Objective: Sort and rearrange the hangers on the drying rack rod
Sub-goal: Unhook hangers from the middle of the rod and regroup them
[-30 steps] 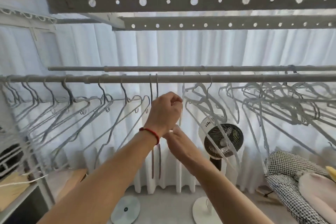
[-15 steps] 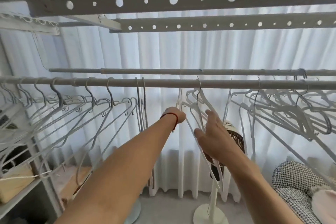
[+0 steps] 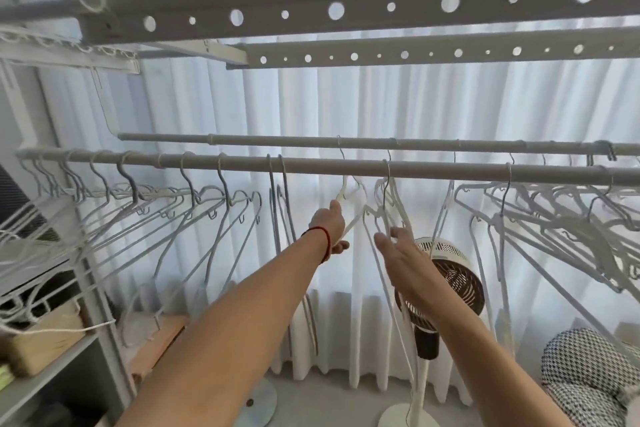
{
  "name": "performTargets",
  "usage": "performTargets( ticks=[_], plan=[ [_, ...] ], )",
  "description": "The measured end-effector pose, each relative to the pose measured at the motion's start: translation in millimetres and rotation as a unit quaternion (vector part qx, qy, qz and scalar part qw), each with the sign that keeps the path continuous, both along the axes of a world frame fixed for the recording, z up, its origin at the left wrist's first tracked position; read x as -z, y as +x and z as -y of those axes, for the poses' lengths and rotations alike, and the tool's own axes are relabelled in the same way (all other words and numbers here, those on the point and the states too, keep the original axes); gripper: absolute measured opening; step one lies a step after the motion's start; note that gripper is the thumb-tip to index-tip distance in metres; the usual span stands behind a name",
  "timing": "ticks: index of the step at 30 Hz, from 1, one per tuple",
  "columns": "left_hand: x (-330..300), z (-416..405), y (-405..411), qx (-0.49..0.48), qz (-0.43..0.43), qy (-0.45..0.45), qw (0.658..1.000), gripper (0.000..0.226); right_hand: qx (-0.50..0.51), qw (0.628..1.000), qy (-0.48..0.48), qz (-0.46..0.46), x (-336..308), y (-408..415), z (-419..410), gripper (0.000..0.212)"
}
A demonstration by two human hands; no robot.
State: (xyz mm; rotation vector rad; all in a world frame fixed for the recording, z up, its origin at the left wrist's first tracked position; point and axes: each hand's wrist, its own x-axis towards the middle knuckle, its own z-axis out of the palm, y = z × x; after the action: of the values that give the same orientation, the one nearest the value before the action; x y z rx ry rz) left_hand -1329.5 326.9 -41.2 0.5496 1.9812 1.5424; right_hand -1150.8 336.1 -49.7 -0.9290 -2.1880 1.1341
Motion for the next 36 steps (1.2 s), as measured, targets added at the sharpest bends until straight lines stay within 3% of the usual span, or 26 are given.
performTargets(
  ticks=[5,8,15,22,30,36],
  plan=[
    [-8.3,17.4,-10.5,0.018,-0.037,0.014,0.999,0.061,0.005,0.999,0.008,-0.037,-1.8,-1.6,10.2,0.047],
    [-9.6,28.2,-10.0,0.025,-0.078,-0.007,0.997,0.063,0.023,0.998,0.02,-0.046,-2.3,-3.0,17.3,0.05],
    [-4.7,68.0,14.8,0.03,-0.095,-0.009,0.995,0.061,0.056,0.992,0.078,-0.077,0.1,-0.7,41.7,0.042],
    [0.9,135.7,55.1,0.078,-0.062,-0.034,0.994,0.051,0.109,0.949,0.28,-0.095,10.6,-3.7,71.6,0.029],
    [-1.2,231.7,72.0,0.105,-0.135,-0.054,0.984,0.038,0.085,0.958,0.27,-0.035,6.4,-19.4,111.5,0.03],
    [-2.3,278.3,75.8,0.121,-0.262,-0.06,0.956,0.054,0.102,0.963,0.25,-0.014,13.5,-4.3,126.7,0.031]
  ],
)
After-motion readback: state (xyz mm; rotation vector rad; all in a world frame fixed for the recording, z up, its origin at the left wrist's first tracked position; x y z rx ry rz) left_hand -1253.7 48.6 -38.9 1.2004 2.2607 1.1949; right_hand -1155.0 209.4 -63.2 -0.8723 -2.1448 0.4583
